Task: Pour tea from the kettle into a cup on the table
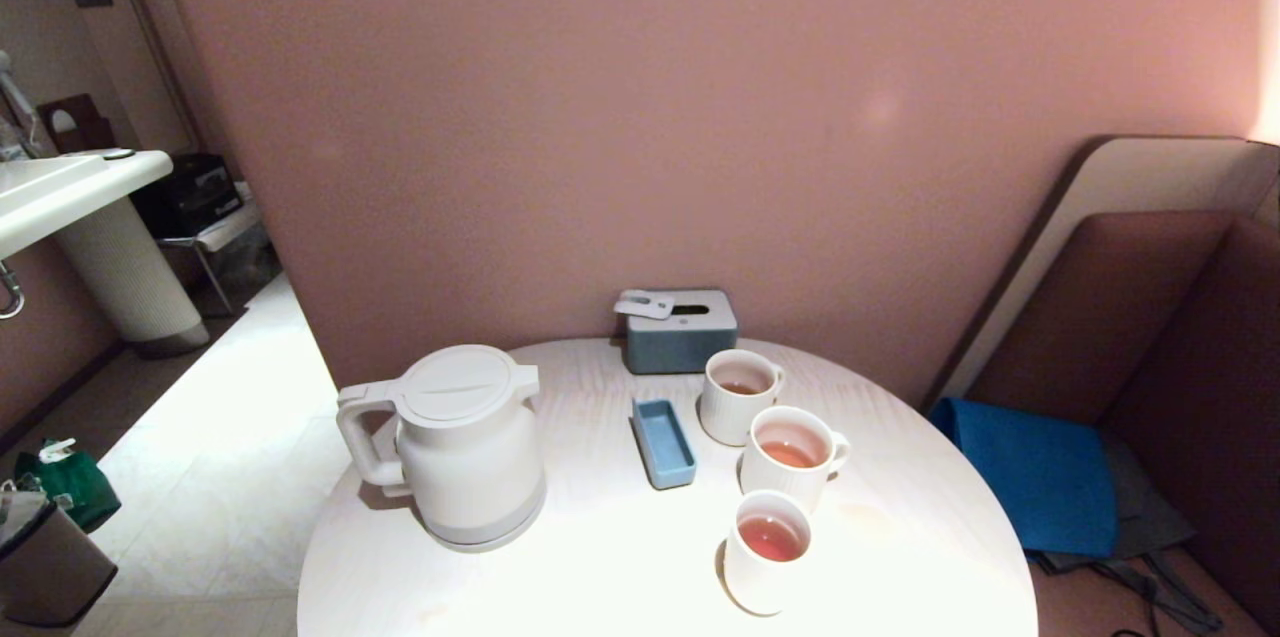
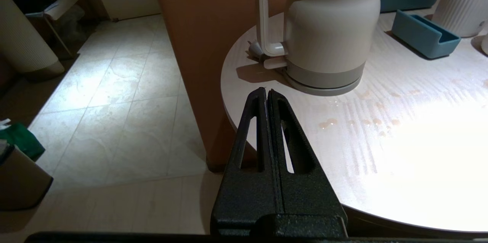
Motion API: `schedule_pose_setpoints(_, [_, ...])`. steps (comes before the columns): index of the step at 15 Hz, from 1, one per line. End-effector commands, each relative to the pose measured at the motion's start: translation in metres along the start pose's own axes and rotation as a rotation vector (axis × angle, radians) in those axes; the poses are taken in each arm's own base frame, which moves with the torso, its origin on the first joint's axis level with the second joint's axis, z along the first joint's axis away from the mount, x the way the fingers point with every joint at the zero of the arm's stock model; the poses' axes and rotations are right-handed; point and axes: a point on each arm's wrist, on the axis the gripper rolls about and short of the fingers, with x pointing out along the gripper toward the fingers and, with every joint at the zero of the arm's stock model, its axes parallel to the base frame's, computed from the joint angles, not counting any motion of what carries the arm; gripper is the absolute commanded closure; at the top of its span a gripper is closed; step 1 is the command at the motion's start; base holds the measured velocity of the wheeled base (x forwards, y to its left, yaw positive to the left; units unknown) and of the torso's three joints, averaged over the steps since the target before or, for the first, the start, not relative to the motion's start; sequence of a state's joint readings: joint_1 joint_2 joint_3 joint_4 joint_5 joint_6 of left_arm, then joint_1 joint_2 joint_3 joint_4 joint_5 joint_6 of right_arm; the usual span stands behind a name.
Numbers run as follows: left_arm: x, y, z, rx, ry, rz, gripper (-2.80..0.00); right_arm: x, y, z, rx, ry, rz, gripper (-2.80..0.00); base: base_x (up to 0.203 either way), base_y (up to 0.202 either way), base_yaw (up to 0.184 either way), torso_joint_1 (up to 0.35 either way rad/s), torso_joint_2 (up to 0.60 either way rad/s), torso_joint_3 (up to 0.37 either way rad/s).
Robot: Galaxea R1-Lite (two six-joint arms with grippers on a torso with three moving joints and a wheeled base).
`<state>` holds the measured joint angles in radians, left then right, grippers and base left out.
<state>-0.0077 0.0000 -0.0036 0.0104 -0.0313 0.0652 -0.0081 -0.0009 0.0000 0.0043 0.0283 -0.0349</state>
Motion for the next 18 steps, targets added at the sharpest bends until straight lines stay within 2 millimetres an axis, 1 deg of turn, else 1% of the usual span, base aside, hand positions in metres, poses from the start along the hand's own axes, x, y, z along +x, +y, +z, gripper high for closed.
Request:
schedule_pose_setpoints(1, [0.0002,0.0001,-0.0002,-0.019,0.003,0.003,0.0,0.0001,0.0,0.0,0.0,0.001,0.0,0.0,0.0,0.0,0.0,0.0,0.0,0.0])
schedule_pose_setpoints(18, [0.0002,0.0002,-0.0002,-0.038,0.003,0.01,0.0,0.0001,0.0,0.0,0.001,0.001,0.0,0.0,0.0,0.0,0.0,0.0,0.0,0.0])
